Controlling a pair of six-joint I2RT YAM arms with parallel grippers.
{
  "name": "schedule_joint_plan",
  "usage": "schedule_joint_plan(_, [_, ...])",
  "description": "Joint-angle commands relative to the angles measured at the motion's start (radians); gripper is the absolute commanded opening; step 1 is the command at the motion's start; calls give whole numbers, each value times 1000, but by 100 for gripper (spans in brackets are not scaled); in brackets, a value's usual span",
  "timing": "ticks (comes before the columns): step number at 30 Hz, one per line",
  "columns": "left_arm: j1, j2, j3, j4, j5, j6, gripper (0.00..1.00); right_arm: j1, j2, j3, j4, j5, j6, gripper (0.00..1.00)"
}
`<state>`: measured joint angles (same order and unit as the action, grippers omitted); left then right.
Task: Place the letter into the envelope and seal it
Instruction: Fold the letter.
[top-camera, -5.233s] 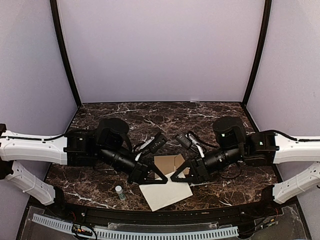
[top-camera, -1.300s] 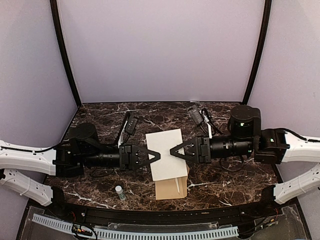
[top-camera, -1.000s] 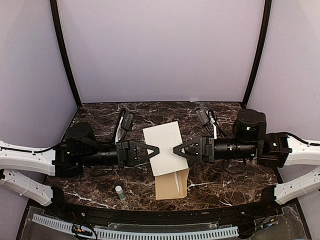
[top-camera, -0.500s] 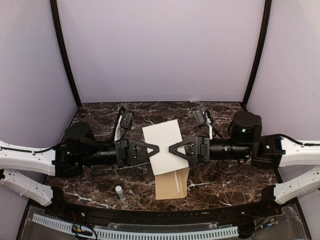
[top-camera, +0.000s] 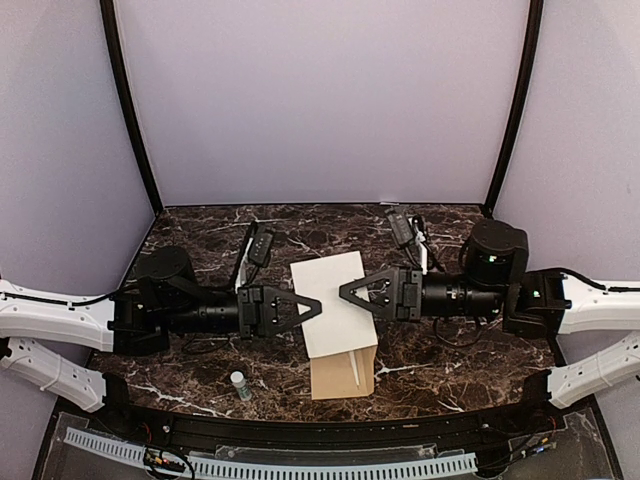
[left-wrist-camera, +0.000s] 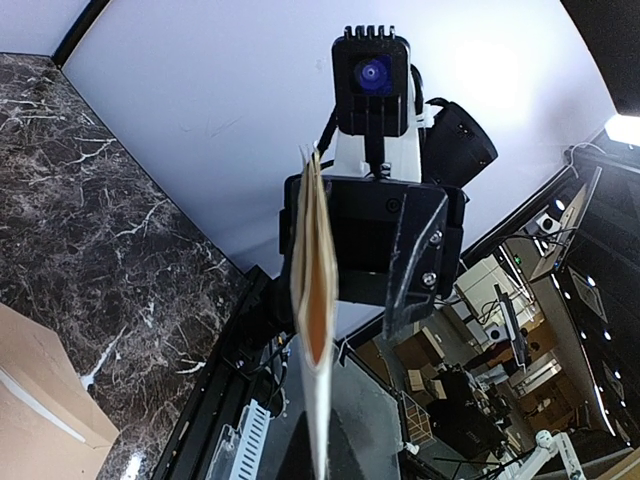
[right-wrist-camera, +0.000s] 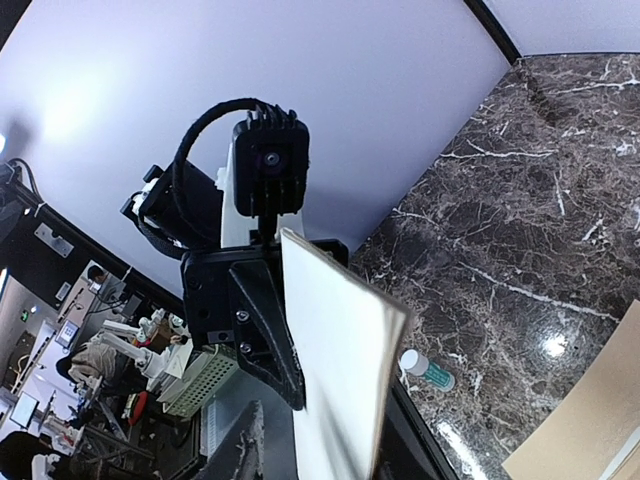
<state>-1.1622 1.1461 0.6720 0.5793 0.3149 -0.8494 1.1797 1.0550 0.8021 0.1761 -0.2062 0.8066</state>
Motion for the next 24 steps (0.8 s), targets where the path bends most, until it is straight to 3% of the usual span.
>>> schedule_joint_plan(1, [4, -9, 26, -5, 6, 16, 0, -3, -8, 4, 55, -6, -3, 24])
schedule_joint_plan(6, [4, -10, 27, -26, -6, 14, 0, -5, -11, 0, 48, -4, -9, 0])
schedule_joint_plan(10, [4, -10, 31, -71, -47, 14, 2, -4, -22, -1, 13, 35, -6, 0])
schedule_joint_plan(12, [4, -14, 30, -90, -71, 16, 17, -5, -30, -1, 2, 46, -6, 0])
schedule_joint_plan(13, [4, -18, 29, -98, -78, 16, 34, -4, -35, -1, -3, 52, -5, 0])
schedule_joint_plan(17, [4, -34, 37, -167, -151, 13, 63, -4, -73, -18, -20, 108, 5, 0])
schedule_joint_plan(20, [5, -44, 49, -255, -226, 0, 75, -4, -108, -34, -88, 186, 14, 0])
schedule_joint_plan(24, [6, -26, 54, -335, -272, -3, 81, -4, -118, -35, -208, 253, 36, 0])
